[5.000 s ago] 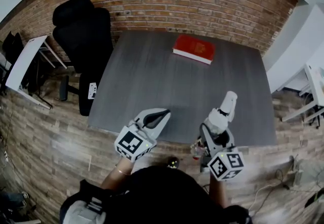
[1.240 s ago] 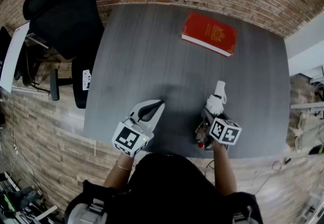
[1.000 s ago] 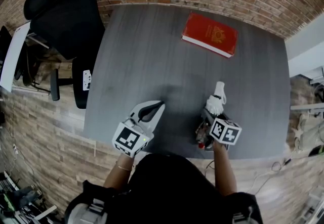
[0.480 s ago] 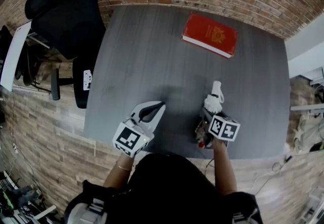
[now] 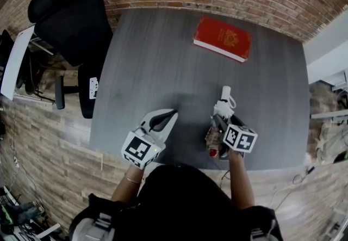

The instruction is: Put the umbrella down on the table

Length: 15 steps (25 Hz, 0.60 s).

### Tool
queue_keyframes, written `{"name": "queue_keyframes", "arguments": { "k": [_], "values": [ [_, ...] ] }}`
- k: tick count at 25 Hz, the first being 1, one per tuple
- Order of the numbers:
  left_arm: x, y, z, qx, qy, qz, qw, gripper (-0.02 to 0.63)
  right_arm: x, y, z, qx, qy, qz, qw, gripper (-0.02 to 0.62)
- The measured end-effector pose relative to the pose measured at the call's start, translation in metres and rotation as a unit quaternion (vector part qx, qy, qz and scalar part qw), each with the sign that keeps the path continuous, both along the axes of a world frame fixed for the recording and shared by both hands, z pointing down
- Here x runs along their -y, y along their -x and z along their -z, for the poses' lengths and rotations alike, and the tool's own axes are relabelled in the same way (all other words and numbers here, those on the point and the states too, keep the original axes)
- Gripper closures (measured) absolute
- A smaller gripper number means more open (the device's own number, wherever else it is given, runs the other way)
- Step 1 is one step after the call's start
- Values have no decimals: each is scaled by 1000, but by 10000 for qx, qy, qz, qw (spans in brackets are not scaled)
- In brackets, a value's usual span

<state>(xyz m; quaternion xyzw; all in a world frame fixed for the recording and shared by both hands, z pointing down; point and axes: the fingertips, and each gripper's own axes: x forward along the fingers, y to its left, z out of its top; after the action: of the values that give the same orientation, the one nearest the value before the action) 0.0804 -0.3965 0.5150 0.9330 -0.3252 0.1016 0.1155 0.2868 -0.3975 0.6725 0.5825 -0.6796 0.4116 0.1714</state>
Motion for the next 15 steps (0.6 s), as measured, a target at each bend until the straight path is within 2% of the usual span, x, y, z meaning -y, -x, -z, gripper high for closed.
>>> {"name": "queue_keyframes", "arguments": {
  "k": [5, 8, 13, 15],
  "values": [
    [-4, -4, 8, -5, -94, -37, 9999, 604, -3, -5, 25, -6, -303, -86, 9995, 282],
    [-7, -6, 14, -9, -146, -15, 9999, 604, -6, -7, 46, -36, -629, -119, 9979, 312],
    [-11, -7, 19, -3, -240, 65, 9997, 604, -15, -7, 76, 338, -1284, -166, 9910, 395],
    [-14, -7, 23, -2, -279, 95, 9996, 604, -18, -6, 92, 656, -1617, -247, 9844, 460]
  ]
}}
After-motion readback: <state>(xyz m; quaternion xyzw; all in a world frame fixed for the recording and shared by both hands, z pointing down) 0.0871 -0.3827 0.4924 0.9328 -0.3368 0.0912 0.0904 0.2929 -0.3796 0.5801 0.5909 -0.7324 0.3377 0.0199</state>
